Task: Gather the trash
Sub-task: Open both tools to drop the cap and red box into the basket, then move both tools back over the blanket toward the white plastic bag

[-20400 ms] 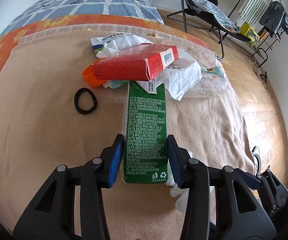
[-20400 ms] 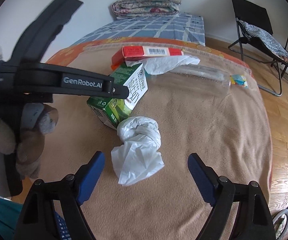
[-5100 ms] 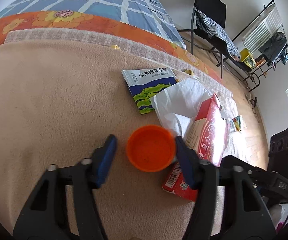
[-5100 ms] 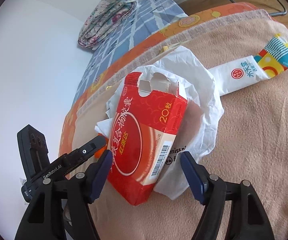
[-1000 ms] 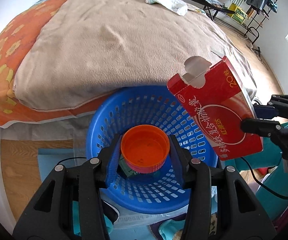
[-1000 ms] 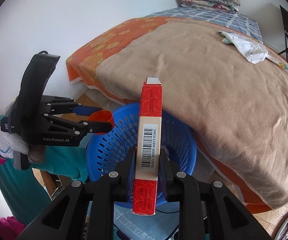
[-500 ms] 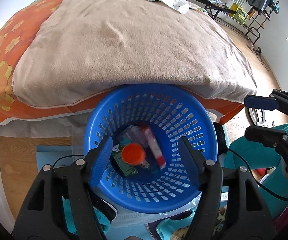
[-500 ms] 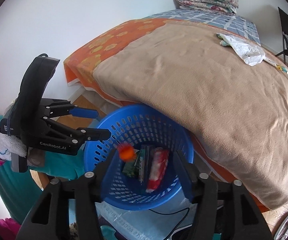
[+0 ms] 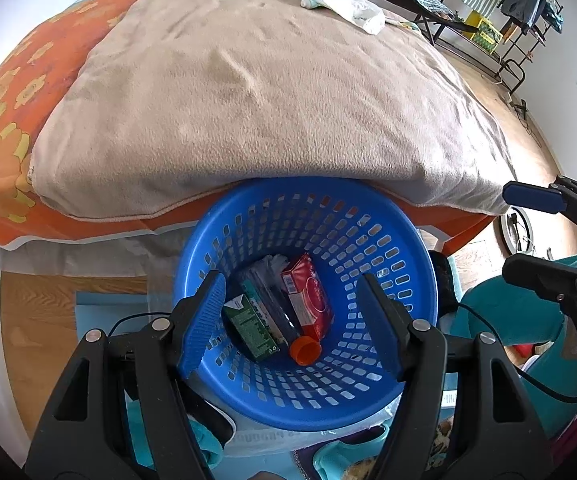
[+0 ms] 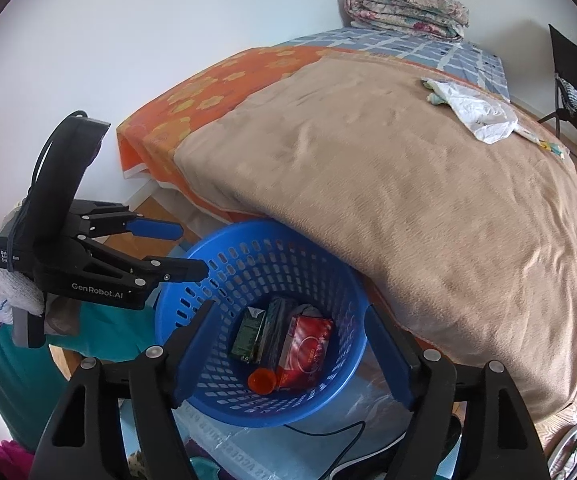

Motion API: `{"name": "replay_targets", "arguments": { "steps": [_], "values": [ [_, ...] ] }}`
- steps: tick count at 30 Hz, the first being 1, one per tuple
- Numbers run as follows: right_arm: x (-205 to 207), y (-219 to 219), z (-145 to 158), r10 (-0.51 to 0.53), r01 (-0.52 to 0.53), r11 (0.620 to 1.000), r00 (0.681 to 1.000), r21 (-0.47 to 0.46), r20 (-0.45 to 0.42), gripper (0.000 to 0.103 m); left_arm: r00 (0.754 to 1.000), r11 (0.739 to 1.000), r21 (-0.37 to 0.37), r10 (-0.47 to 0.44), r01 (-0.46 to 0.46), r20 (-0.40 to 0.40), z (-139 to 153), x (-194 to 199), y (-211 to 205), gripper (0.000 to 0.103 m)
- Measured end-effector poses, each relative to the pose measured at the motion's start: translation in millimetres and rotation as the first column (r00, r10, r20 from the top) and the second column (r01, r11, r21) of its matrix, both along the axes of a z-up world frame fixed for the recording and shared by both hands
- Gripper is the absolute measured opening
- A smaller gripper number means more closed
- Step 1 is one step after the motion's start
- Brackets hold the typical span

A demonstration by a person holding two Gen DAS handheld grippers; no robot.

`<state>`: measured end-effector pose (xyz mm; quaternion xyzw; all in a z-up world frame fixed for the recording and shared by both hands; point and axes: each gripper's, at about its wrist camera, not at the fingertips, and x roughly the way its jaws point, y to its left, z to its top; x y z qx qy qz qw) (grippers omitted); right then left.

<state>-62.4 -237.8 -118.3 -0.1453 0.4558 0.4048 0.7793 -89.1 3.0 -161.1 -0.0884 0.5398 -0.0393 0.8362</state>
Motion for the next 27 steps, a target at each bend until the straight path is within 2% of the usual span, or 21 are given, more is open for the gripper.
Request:
{"name": "replay_targets", "arguments": {
  "steps": [13,18,27],
  "values": [
    [49.8,-35.2,32.9,-0.174,0.172,0.981,0.985,0.088,0.012,0.085,0.998,1.0,0.005,-0.003,0.003,0.063,33.5,27.2,-3.1,0.07],
    [75.5,-50.2,48.3,-0.237,0.233,0.965,0.971,0.123,0.019,0.085,0.995,1.0,0.013,-0.009,0.008,0.104,55.5,53.9,-1.8,0.07],
    [135.1,-68.9,75.4,-0.304,0.288,0.946,0.948,0.146,0.094,0.085,0.981,0.997,0.065,-0.063,0.052,0.186,83.8,114.1,-7.0,0.07]
  ]
}}
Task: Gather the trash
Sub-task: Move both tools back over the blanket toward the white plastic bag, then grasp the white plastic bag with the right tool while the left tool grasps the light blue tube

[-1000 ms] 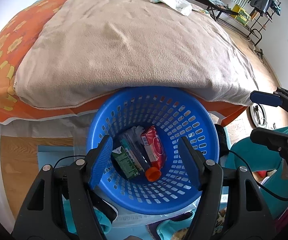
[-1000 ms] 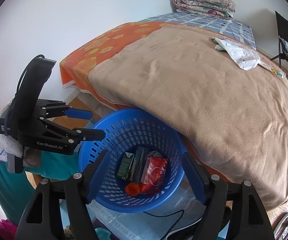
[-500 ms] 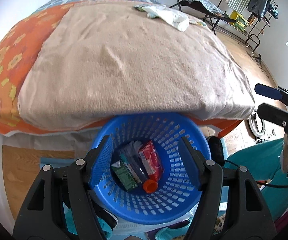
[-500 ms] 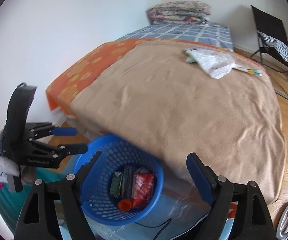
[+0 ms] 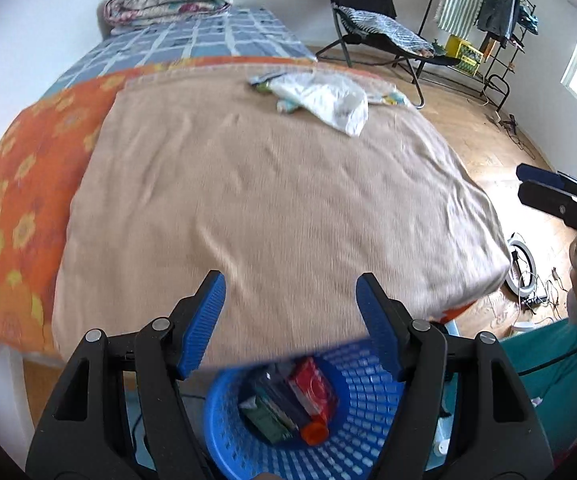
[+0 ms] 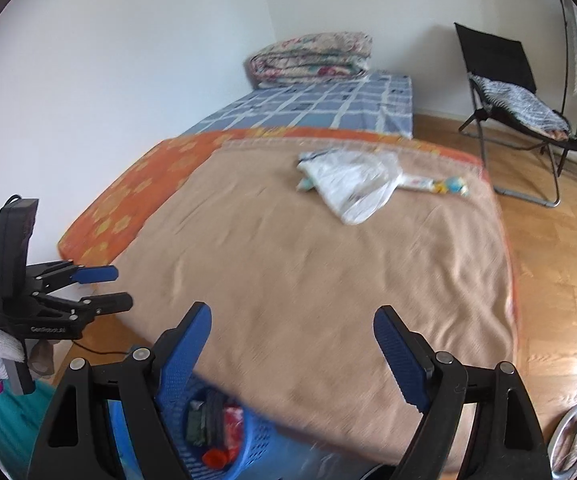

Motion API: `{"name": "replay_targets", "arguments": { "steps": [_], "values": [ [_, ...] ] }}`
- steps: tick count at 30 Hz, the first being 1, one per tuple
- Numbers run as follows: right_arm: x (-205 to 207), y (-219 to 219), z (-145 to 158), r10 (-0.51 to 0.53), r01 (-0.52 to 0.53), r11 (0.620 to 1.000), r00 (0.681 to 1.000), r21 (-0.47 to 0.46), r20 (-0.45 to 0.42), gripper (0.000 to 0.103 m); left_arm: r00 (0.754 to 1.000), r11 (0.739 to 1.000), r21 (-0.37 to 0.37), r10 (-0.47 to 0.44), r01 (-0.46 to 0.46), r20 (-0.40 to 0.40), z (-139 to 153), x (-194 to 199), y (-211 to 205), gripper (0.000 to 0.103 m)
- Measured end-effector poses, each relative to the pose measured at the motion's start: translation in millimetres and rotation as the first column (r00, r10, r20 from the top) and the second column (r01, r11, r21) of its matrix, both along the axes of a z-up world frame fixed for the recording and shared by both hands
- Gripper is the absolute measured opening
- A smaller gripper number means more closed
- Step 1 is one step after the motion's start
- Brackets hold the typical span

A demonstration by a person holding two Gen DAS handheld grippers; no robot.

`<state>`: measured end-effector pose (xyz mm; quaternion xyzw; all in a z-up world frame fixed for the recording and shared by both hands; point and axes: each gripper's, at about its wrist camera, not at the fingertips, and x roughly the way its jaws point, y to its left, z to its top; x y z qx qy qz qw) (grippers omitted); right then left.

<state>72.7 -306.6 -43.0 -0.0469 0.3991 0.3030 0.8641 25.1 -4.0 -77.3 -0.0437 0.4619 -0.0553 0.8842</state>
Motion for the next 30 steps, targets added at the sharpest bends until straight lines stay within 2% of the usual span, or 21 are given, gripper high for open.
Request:
{"name": "replay_targets", "arguments": {
  "steps": [10,15,23,30],
  "values": [
    [83.1,-4.3,3.8,-0.078,0.078,0.995,0.997,0.059,-0.003,0.086,0.999,0.999,-0.026,-0.038,0.039,0.027,4.5,67.3,-5.9,0.07],
    [123.8,5.0,-4.5,-0.112,0.116,0.988,0.992,0.097,-0.053,0.091,0.999,0.998,-0.042,-0.042,0.044,0.035,1.8,100.3,-6.6,0.07],
    [192.8,29.4,-34.3,-0.144,0.157,0.983,0.98,0.093,-0.135,0.091,0.998,0.998,-0.044,-0.05,0.052,0.044,-11.7,150.9,-5.3,0.07],
    [245.6,42.1,-76.9,-0.19,0.217,0.973,0.947,0.078,-0.259,0.092,0.998,0.998,-0.034,-0.051,0.053,0.047,-24.1,179.6,-1.4,0.07]
  ]
}}
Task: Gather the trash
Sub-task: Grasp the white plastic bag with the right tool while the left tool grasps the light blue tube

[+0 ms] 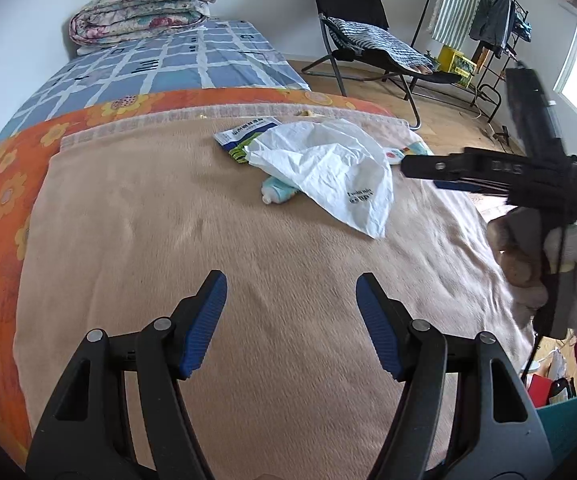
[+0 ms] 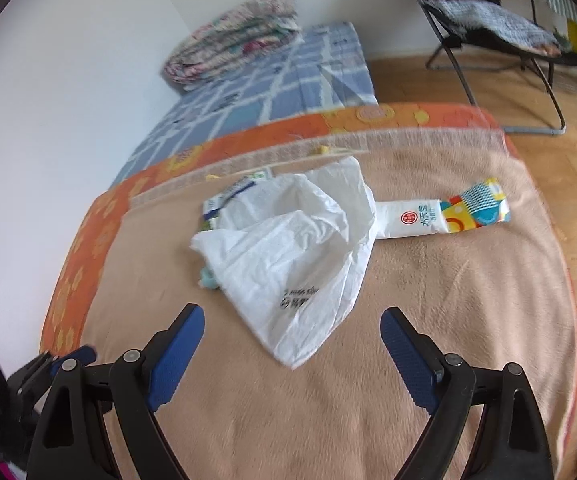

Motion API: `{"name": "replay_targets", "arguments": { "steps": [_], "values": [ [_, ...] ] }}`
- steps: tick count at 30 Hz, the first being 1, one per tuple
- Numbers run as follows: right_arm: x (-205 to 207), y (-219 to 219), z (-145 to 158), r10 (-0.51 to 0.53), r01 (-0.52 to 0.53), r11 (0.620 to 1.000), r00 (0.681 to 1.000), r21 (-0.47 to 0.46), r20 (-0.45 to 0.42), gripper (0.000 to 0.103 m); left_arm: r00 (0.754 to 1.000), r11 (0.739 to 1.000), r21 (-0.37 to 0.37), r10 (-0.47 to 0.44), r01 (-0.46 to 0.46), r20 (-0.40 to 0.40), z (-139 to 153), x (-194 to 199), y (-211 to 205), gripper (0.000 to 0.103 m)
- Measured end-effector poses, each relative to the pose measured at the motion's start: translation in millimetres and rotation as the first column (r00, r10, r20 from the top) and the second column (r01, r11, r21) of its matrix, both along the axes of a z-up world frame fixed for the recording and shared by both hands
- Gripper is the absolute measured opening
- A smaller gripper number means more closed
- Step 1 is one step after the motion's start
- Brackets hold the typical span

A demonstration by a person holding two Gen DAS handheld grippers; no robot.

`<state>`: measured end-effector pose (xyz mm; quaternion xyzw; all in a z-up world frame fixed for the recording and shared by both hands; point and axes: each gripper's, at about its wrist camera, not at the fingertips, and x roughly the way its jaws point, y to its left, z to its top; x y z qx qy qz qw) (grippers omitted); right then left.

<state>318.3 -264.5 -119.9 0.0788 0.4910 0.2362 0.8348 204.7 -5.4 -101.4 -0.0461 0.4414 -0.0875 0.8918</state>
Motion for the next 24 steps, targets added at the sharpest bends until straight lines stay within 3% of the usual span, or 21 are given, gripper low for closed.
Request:
{"name": "replay_targets", "arguments": {
  "steps": [13,20,24],
  "values": [
    [59.9,25.4,-54.1,-0.125,0.144,0.985,0.976,0.097,-0.176,0.096,1.0,1.0,-0.012,0.006,-0.006,0.004,-15.6,25.2,10.6,0.07],
    [75.5,41.6,-57.8,-0.196,0.208,0.976,0.969,0.066,-0.15,0.101,1.0,1.0,-0.026,0.011,-0.011,0.004,-20.6,30.0,12.8,0.07],
    [76.1,57.8,-58.0,-0.203,0.201,0.979,0.974,-0.03,-0.096,0.098,1.0,1.0,-0.02,0.008,-0.008,0.003,-22.7,31.0,13.1,0.069]
  ]
}}
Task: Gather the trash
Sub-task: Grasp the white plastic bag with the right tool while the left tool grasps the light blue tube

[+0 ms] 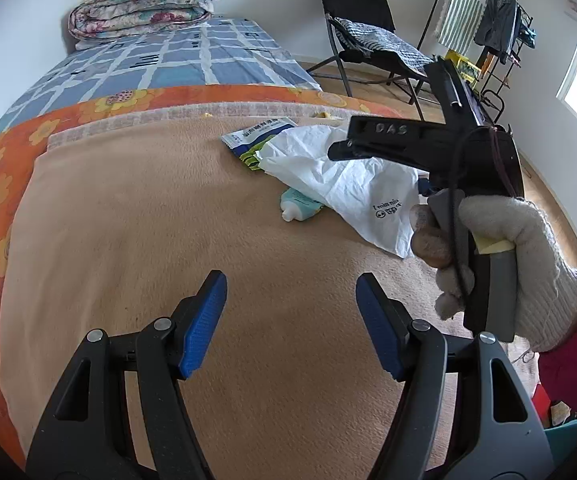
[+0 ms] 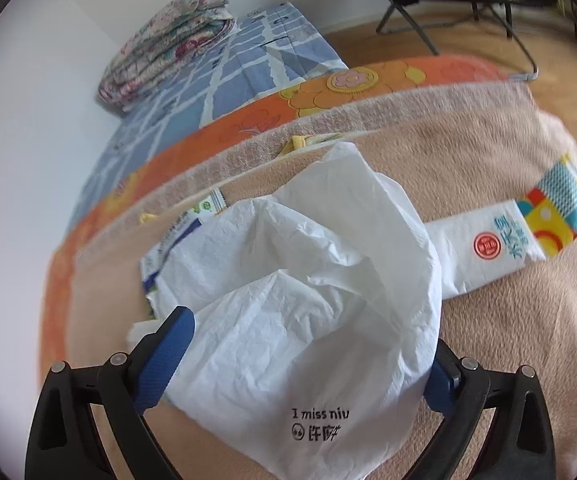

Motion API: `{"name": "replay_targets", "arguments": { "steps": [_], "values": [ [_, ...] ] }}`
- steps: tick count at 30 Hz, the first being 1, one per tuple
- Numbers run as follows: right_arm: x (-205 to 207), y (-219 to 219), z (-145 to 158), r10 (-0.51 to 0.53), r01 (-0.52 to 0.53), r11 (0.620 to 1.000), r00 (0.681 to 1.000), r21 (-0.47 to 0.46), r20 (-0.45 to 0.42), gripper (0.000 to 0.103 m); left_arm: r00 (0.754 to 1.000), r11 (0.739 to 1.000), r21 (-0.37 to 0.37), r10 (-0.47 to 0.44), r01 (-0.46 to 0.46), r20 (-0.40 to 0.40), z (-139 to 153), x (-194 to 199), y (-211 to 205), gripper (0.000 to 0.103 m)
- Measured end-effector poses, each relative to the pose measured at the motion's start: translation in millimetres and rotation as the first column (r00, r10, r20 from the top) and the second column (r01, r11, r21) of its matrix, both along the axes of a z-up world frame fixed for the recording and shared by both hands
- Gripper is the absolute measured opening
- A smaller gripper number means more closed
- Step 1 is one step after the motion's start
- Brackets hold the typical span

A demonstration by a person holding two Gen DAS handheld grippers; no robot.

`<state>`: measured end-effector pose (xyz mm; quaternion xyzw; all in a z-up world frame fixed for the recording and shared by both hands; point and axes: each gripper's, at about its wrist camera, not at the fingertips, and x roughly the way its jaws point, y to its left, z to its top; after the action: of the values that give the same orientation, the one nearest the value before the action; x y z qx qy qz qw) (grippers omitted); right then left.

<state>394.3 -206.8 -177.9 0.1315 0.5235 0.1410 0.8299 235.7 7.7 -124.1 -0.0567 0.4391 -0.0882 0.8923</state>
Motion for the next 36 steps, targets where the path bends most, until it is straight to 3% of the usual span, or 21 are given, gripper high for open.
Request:
{"name": "replay_targets", "arguments": {
  "steps": [3,5,8,10,17,23,30,36],
  "values": [
    [-4.1,2.1,1.7,0.008,-0.006,0.997,1.0,-0.075,0.027,0.077,1.0,1.0,-0.003,0.004,-0.004,-0.005,-2.9,4.2,1.5,0.065],
    [-5.9,-5.1,3.2,0.009,-0.006,0.996,0.999,-0.093,0.035,0.049,1.0,1.0,-0.009,0.004,-0.004,-0.007,-4.4,7.9,2.3,0.065],
    [-5.6,-21.2,2.9,0.02,-0.019,0.999,1.0,-0.044,0.019,0.017,1.0,1.0,0.008,-0.005,0.005,-0.004,-4.9,14.8,-0.7,0.064],
    [-6.2,-30.3,1.8,0.038,-0.038,0.999,0.999,-0.012,0.004,0.004,1.0,1.0,0.017,-0.012,0.012,-0.002,-4.9,21.9,-2.9,0.064],
    [-25.5,-46.1,6.4,0.139,-0.138,0.989,0.99,0.062,-0.016,0.002,0.999,0.998,0.056,-0.039,0.039,0.004,-5.6,42.4,-12.8,0.061],
    [-60.1,-64.7,18.7,0.24,-0.239,0.971,0.971,-0.018,0.014,0.002,0.999,0.997,0.064,-0.048,0.048,-0.004,-9.1,56.7,-16.2,0.052],
    [-91.0,-95.5,23.3,0.284,-0.28,0.956,0.958,-0.087,0.031,0.002,0.995,0.989,0.105,-0.099,0.101,-0.029,-17.6,84.3,-36.9,0.052],
    [-102.0,-104.4,32.9,0.285,-0.28,0.957,0.957,-0.076,0.057,0.002,0.988,0.979,0.147,-0.126,0.139,-0.092,-35.4,119.0,-58.4,0.052]
  ]
}}
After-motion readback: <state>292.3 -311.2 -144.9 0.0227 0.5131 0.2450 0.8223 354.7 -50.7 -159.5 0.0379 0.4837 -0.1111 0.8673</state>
